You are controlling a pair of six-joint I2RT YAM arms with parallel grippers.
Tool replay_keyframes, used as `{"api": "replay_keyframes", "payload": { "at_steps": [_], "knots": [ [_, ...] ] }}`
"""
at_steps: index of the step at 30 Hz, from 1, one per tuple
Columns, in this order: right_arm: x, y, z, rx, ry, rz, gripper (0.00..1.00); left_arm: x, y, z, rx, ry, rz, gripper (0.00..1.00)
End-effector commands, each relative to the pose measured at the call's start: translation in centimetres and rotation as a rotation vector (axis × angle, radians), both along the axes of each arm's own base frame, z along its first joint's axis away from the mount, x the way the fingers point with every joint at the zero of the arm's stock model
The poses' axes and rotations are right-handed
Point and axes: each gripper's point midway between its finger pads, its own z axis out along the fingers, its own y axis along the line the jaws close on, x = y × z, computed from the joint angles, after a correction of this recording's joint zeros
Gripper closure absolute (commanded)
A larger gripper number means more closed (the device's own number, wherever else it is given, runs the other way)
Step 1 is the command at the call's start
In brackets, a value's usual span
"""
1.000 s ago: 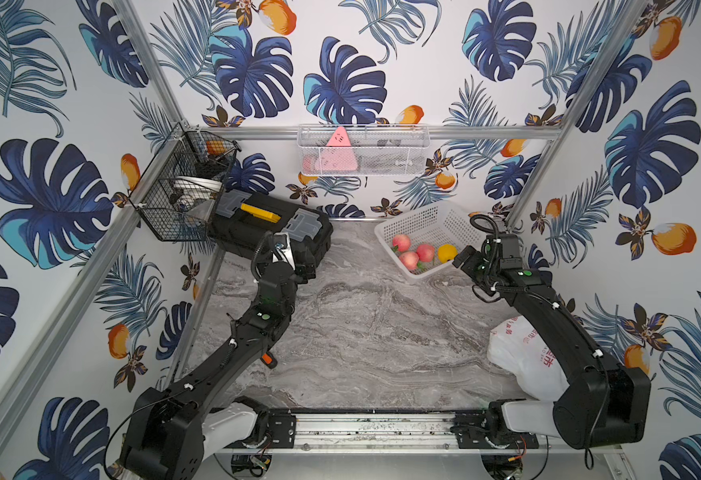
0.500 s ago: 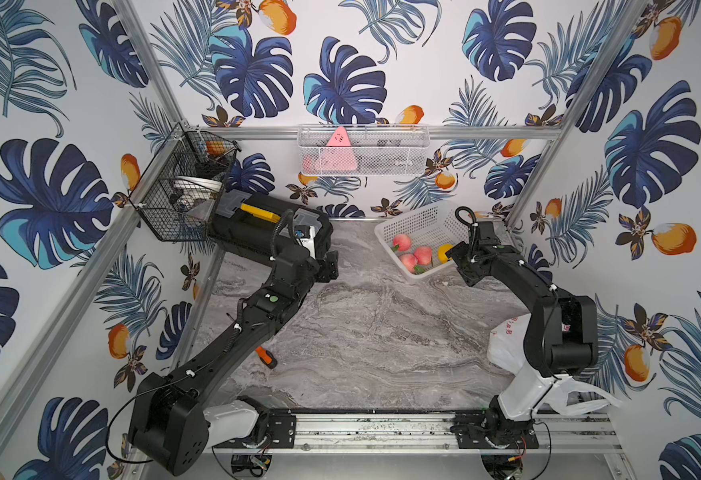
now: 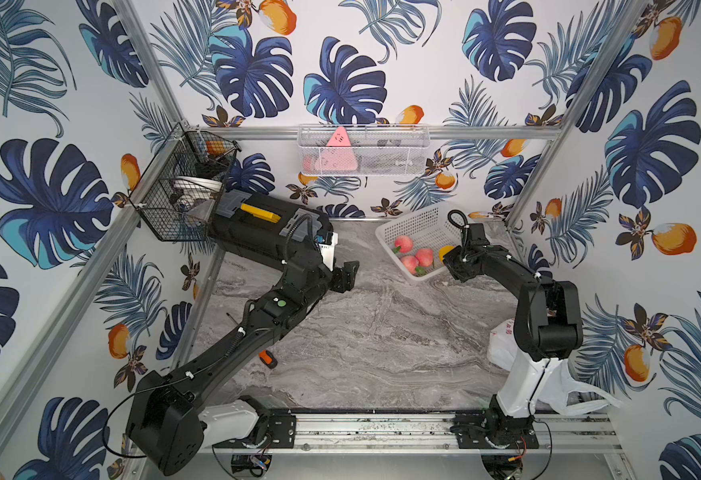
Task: Place the peach into a plastic bag & tie a knot
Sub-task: Move the basket to the center of the board.
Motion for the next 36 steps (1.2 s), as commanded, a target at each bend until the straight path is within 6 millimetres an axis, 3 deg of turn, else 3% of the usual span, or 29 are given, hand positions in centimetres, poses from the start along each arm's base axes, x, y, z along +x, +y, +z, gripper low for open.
{"api": "replay_keyframes", "payload": {
  "at_steps": [1,7,12,20,26,29,31,34,36],
  "knots": [
    [-0.9,0.3,0.5,-0.026,0.013,0.048,0.75,-0.3,-0.6,1.2,-0.026,-0.025,-0.027,0.27],
    [-2.8,0.6,1.1,-0.097,0.039,0.135,0.89,-0.7,-1.3,1.5,-0.063,0.005,-0.052,0.34],
    [-5.5,2.1,1.3,-0.148,0.076,0.246,0.98,-1.1,-1.2,2.3,-0.048,0.0,-0.05,0.36],
    [-12.4,9.1,1.0,-0.189,0.163,0.537,1.0,-1.6,-0.3,3.8,-0.02,-0.021,-0.025,0.37],
    [-17.4,16.6,-0.1,-0.178,0.195,0.735,1.0,-1.7,0.0,4.3,-0.028,-0.027,-0.01,0.38],
    [-17.9,18.7,-0.6,-0.168,0.194,0.76,0.95,-1.7,0.0,4.4,-0.028,-0.025,-0.009,0.38],
    [-17.8,19.7,-0.2,-0.139,0.179,0.769,0.86,-1.8,0.0,4.3,-0.026,-0.019,-0.01,0.38],
    [-17.9,20.2,1.8,-0.115,0.153,0.789,0.62,-1.9,0.2,4.3,-0.021,-0.019,-0.005,0.38],
    [-17.8,19.0,3.8,-0.158,0.132,0.78,0.46,-2.1,0.4,4.4,-0.02,-0.022,0.0,0.38]
  ]
}}
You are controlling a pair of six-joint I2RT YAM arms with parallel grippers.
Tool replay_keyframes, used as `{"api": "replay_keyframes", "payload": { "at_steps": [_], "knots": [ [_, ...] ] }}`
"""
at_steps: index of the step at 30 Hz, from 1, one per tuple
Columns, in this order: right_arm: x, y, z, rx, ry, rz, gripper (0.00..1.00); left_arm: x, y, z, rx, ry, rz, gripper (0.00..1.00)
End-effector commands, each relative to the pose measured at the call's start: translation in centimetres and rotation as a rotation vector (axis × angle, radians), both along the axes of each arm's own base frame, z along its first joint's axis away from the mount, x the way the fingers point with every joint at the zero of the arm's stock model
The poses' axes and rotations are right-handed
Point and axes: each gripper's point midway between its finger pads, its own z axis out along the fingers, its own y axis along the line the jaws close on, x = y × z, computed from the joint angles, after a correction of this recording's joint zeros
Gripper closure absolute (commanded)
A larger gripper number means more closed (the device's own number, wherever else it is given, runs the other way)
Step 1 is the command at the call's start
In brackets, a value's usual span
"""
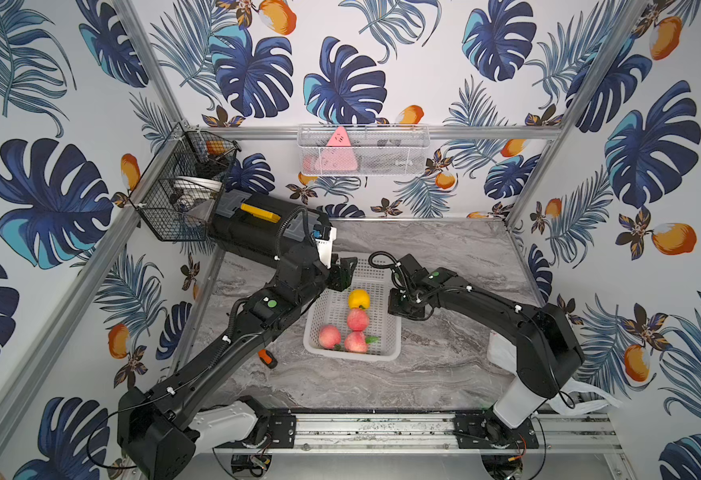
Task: Place the peach into a plastic bag & tie a knot
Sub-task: Move the basket to the center of the board, then pick up the plastic bag from the corner of the board.
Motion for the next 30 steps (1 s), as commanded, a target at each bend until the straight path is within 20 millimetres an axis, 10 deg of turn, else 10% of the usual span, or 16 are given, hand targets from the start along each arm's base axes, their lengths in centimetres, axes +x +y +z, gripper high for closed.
{"api": "replay_keyframes", "payload": {
  "at_steps": [1,5,10,14,20,30],
  "knots": [
    [-0.3,-2.2,3.6,-0.043,-0.042,-0.028,0.4,-0.2,0.3,0.7,0.002,-0.016,0.01,0.38],
    [0.0,-9.6,7.3,-0.134,-0.121,-0.191,0.23,-0.1,-0.2,0.6,-0.006,-0.012,-0.008,0.38],
    [-1.6,-24.2,8.7,-0.368,-0.138,-0.598,0.11,0.3,-1.1,-0.4,-0.033,0.002,-0.036,0.38],
    [-4.1,-30.9,11.3,-0.598,-0.175,-0.823,0.0,0.4,-1.6,-1.0,-0.032,0.017,-0.053,0.38],
    [-6.1,-33.2,10.4,-0.74,-0.099,-0.967,0.0,0.4,-2.2,-1.2,-0.049,0.028,-0.071,0.38],
    [-5.3,-33.0,1.4,-0.552,0.006,-1.008,0.13,0.0,-2.0,-2.0,-0.054,0.046,-0.064,0.38]
  ]
}}
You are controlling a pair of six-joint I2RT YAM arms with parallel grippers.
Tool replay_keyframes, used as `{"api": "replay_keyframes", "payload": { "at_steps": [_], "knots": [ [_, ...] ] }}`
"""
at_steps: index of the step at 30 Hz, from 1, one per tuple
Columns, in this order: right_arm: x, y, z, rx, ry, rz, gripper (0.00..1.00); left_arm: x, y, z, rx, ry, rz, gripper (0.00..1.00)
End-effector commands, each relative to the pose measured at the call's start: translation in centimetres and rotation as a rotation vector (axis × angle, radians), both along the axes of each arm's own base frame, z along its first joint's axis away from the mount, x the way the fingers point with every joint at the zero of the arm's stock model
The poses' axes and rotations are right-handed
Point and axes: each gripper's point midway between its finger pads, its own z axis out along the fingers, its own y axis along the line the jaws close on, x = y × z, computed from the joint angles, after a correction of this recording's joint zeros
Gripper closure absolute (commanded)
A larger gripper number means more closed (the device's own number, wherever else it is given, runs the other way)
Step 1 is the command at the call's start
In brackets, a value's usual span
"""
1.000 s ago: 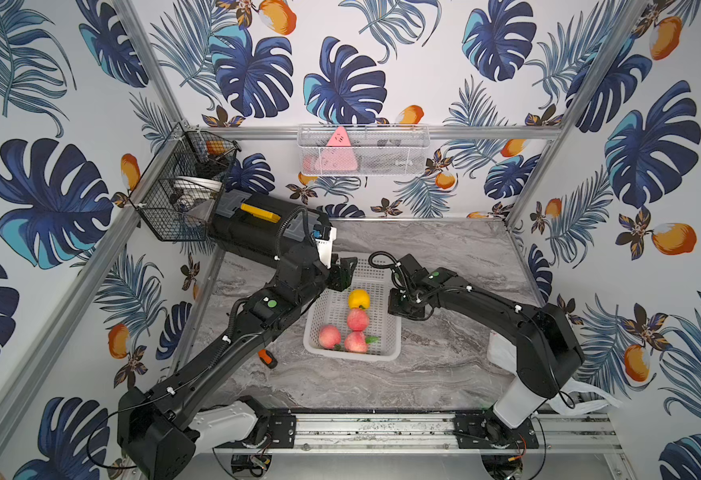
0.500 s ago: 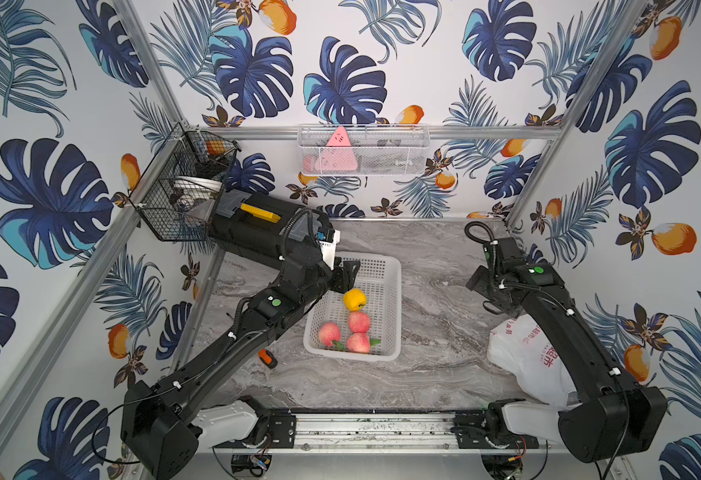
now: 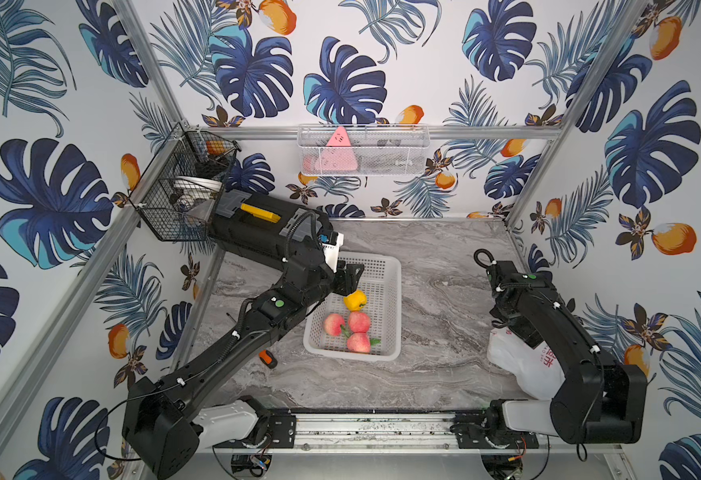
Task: Place the peach into a plastic bag & tie a knot
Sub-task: Pick up the plastic bag from the corner of the board, then adjust the plastic bag.
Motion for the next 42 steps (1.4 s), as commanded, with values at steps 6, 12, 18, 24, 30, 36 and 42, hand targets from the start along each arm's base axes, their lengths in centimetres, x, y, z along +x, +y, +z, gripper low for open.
{"api": "replay_keyframes", "payload": {
  "at_steps": [6,12,18,24,30,36,42],
  "knots": [
    [3.2,1.9,-2.3,0.126,-0.158,0.082,0.55,0.1,-0.4,0.5,-0.016,0.006,-0.01,0.42],
    [4.3,2.8,-1.6,0.129,-0.188,0.19,0.97,0.2,-1.4,0.8,0.027,0.049,-0.061,0.44],
    [8.7,9.7,5.6,-0.106,-0.333,0.585,1.0,1.5,-1.9,1.4,0.067,0.184,-0.096,0.4],
    [10.4,18.3,11.6,-0.52,-0.428,0.905,1.0,3.3,-0.6,4.8,-0.056,0.265,-0.097,0.29],
    [9.2,28.3,14.4,-0.817,-0.555,1.227,1.0,3.9,-1.1,5.6,-0.099,0.327,-0.173,0.2],
    [7.4,34.1,13.9,-1.007,-0.594,1.463,1.0,3.6,-5.6,3.5,-0.071,0.398,-0.332,0.18],
    [6.3,36.9,12.5,-1.074,-0.57,1.587,1.0,1.7,-11.2,2.5,-0.018,0.418,-0.523,0.12]
  ]
}}
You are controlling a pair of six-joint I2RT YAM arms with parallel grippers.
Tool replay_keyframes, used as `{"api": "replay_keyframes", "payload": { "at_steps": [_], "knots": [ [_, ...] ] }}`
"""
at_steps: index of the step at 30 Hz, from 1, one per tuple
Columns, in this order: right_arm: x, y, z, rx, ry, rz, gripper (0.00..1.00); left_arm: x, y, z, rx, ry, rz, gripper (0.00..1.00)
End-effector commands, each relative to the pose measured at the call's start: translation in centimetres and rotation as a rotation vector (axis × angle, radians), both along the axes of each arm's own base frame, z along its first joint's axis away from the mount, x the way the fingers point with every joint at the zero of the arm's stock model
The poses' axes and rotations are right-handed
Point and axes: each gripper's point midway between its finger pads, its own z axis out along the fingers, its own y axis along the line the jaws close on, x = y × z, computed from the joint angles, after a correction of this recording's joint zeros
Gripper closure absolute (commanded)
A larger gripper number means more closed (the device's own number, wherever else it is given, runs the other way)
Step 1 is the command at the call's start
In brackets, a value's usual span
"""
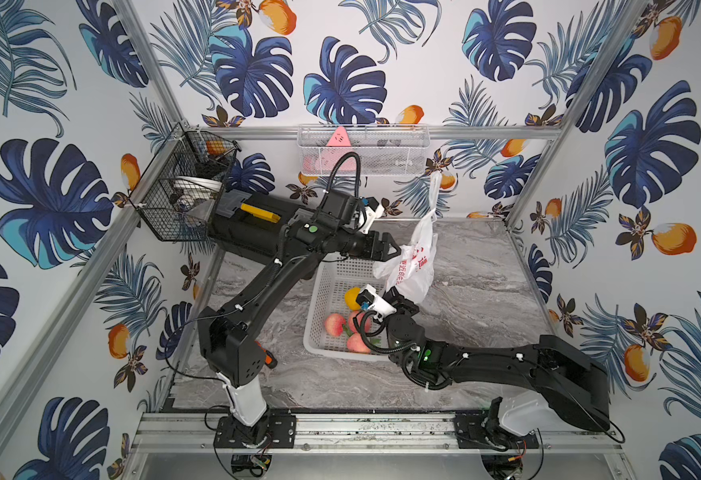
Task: Place the peach into a plastic bag & tie a knot
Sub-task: Adjust the plastic bag.
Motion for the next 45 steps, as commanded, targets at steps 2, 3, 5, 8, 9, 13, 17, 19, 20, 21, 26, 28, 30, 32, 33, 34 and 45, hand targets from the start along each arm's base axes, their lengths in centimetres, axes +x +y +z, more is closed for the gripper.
{"api": "replay_keyframes", "payload": {
  "at_steps": [2,3,5,8,9,13,17,19,20,21,26,28,30,32,33,34,45],
  "knots": [
    [-0.4,0.7,1.5,0.008,-0.036,0.033,1.0,-1.9,-2.5,0.0,-0.028,0.015,-0.145,0.1],
    [-0.5,0.8,1.2,0.004,-0.019,0.038,1.0,-2.0,-2.8,0.1,-0.029,0.014,-0.155,0.1],
    [-0.5,0.7,0.5,-0.002,0.017,0.041,1.0,-1.9,-2.9,0.5,-0.024,0.003,-0.161,0.1],
    [-0.5,0.8,0.1,-0.011,0.03,0.043,1.0,-0.7,-2.3,1.2,0.031,-0.052,-0.124,0.06],
    [-0.5,0.8,0.0,-0.014,0.03,0.044,1.0,-0.4,-2.2,1.3,0.046,-0.062,-0.116,0.05],
    [-0.5,1.2,-0.5,-0.022,0.047,0.054,1.0,-0.3,-3.8,-0.8,0.172,-0.096,-0.143,0.05],
    [-0.6,1.5,-1.3,-0.021,0.097,0.074,1.0,-0.3,-5.2,-2.0,0.237,-0.123,-0.164,0.05],
    [-0.6,1.6,-1.6,-0.027,0.104,0.073,1.0,0.6,-5.3,-2.0,0.263,-0.153,-0.137,0.05],
    [-0.6,1.6,-1.6,-0.028,0.103,0.073,1.0,1.1,-5.3,-2.1,0.279,-0.17,-0.118,0.06],
    [-0.6,1.6,-1.6,-0.03,0.105,0.071,1.0,1.5,-5.4,-2.4,0.295,-0.181,-0.108,0.09],
    [-0.6,1.4,-2.1,-0.018,0.135,0.068,1.0,1.5,-6.8,-4.0,0.309,-0.191,-0.159,0.29],
    [-0.7,1.2,-2.2,-0.01,0.146,0.063,1.0,1.6,-6.7,-4.0,0.314,-0.208,-0.163,0.46],
    [-0.7,0.7,-2.3,0.011,0.169,0.051,0.95,2.0,-6.6,-3.0,0.307,-0.255,-0.151,0.64],
    [-1.0,0.3,-2.6,0.061,0.224,0.056,0.84,2.8,-6.2,-1.3,0.27,-0.304,-0.121,0.74],
    [-1.2,0.0,-2.7,0.114,0.266,0.058,0.77,3.3,-5.9,-0.1,0.23,-0.329,-0.099,0.8],
    [-1.4,-0.2,-2.8,0.144,0.31,0.065,0.71,3.8,-5.7,0.9,0.187,-0.34,-0.081,0.84],
    [-2.8,-3.3,0.4,0.776,0.699,0.08,0.23,8.5,-1.8,8.4,-0.272,-0.597,0.094,1.0]
  ]
}}
